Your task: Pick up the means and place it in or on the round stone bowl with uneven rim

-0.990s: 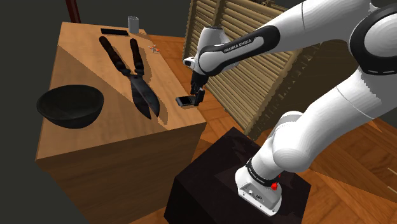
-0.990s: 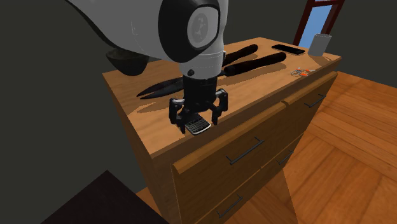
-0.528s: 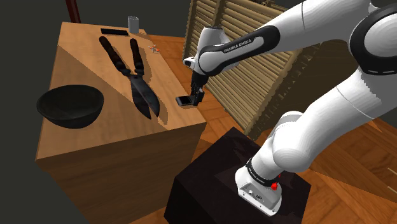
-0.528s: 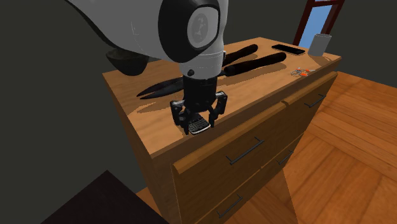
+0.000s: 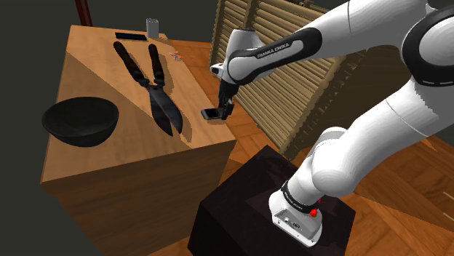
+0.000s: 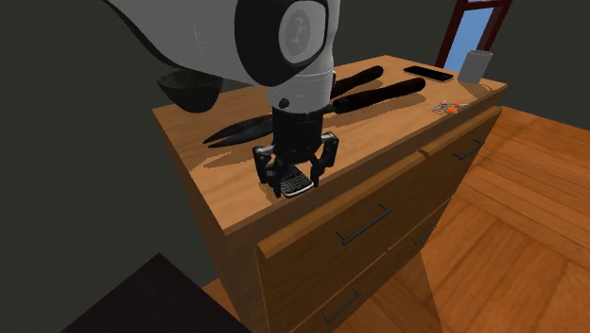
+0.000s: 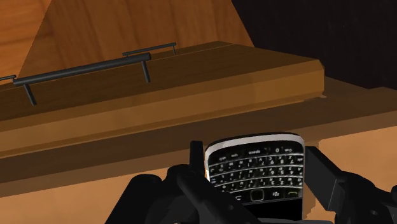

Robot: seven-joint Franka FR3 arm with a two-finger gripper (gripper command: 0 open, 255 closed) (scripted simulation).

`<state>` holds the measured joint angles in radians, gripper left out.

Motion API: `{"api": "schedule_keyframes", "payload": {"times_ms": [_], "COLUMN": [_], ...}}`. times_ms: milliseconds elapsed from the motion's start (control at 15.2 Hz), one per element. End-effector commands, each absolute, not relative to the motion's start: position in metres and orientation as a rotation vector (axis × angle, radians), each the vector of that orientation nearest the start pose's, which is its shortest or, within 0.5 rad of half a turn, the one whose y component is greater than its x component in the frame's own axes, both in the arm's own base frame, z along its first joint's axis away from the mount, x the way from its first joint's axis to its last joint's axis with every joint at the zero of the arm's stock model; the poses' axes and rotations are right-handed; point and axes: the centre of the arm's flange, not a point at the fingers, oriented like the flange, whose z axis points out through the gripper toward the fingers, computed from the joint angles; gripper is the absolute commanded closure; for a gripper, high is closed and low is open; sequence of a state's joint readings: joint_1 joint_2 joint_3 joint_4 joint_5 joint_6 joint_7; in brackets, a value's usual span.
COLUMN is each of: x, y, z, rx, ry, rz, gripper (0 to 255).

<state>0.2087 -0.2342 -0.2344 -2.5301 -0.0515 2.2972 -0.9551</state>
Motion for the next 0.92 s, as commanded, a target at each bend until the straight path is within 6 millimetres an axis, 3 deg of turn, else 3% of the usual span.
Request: {"api": "schedule_keyframes", "payload": {"times_ms": [0, 858], "x": [0.437, 0.437], "y": [-0.011, -0.011], "z": [0.366, 0.435], "rx": [-2.766, -2.766], "ry": [-1.457, -1.457], "rz": [-0.006, -0.006], "gripper": [255, 255]}}
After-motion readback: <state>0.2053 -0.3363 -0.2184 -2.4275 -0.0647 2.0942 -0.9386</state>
